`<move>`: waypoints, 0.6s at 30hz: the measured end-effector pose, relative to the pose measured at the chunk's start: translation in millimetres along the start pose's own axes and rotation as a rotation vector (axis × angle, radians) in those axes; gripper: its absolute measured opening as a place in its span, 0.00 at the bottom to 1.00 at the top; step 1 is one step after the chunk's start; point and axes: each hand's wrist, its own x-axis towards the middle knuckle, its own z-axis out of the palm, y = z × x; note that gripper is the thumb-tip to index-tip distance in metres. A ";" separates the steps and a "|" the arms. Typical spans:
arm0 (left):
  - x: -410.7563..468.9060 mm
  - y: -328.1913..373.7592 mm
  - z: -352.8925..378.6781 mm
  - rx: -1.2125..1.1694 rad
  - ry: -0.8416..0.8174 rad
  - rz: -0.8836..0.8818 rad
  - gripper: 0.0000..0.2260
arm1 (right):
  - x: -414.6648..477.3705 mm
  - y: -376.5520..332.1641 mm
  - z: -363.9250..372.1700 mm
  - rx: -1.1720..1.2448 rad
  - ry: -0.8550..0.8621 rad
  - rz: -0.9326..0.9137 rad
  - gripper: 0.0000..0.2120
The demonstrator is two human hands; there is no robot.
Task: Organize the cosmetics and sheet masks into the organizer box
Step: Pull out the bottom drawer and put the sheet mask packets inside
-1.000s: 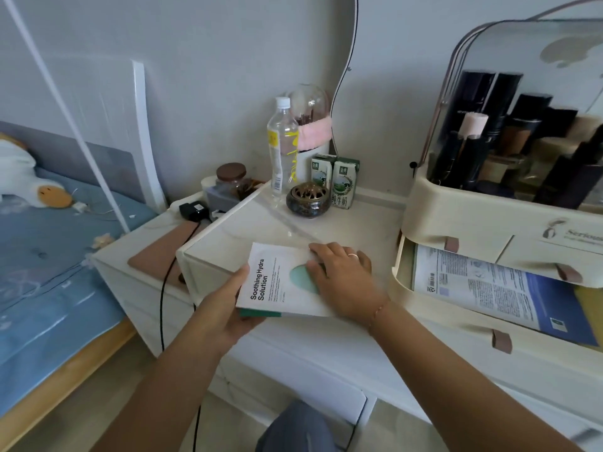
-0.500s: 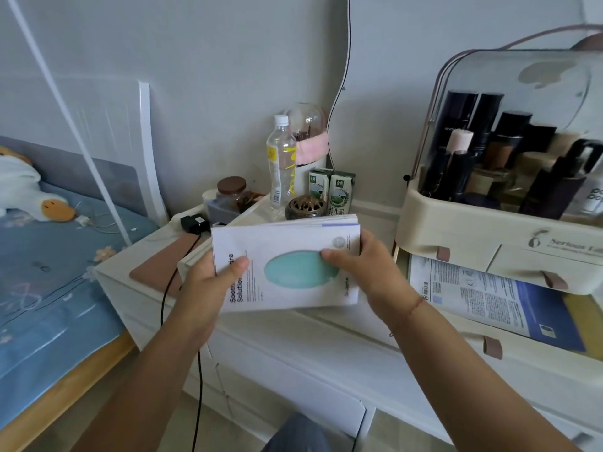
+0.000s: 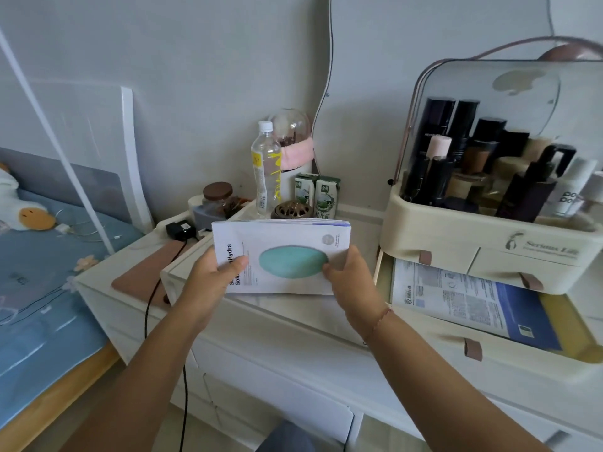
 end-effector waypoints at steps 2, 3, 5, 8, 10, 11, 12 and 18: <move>-3.4 14.4 0.7 0.013 0.026 0.047 0.09 | -12.2 -10.2 -10.5 -0.039 0.007 -0.113 0.11; -5.6 23.7 2.4 0.021 0.012 0.071 0.09 | -19.1 -14.9 -20.3 -0.063 0.019 -0.175 0.09; -12.9 42.7 13.3 0.011 -0.064 0.097 0.11 | -35.2 -22.2 -48.1 -0.100 0.051 -0.263 0.09; -27.2 59.5 55.9 -0.019 -0.147 0.041 0.09 | -59.7 -27.0 -99.6 -0.063 0.131 -0.210 0.20; -38.5 63.3 97.2 0.020 -0.194 -0.012 0.07 | -70.4 -22.7 -134.8 -0.082 0.278 -0.101 0.23; -44.3 63.9 118.2 0.039 -0.223 -0.038 0.07 | -73.7 -20.3 -152.4 -0.154 0.364 -0.040 0.23; -49.8 65.0 137.9 0.054 -0.254 -0.060 0.07 | -76.9 -18.5 -169.3 -0.247 0.426 0.012 0.22; -63.9 67.4 199.9 0.184 -0.354 -0.162 0.08 | -89.4 -17.5 -229.2 -0.564 0.359 0.153 0.13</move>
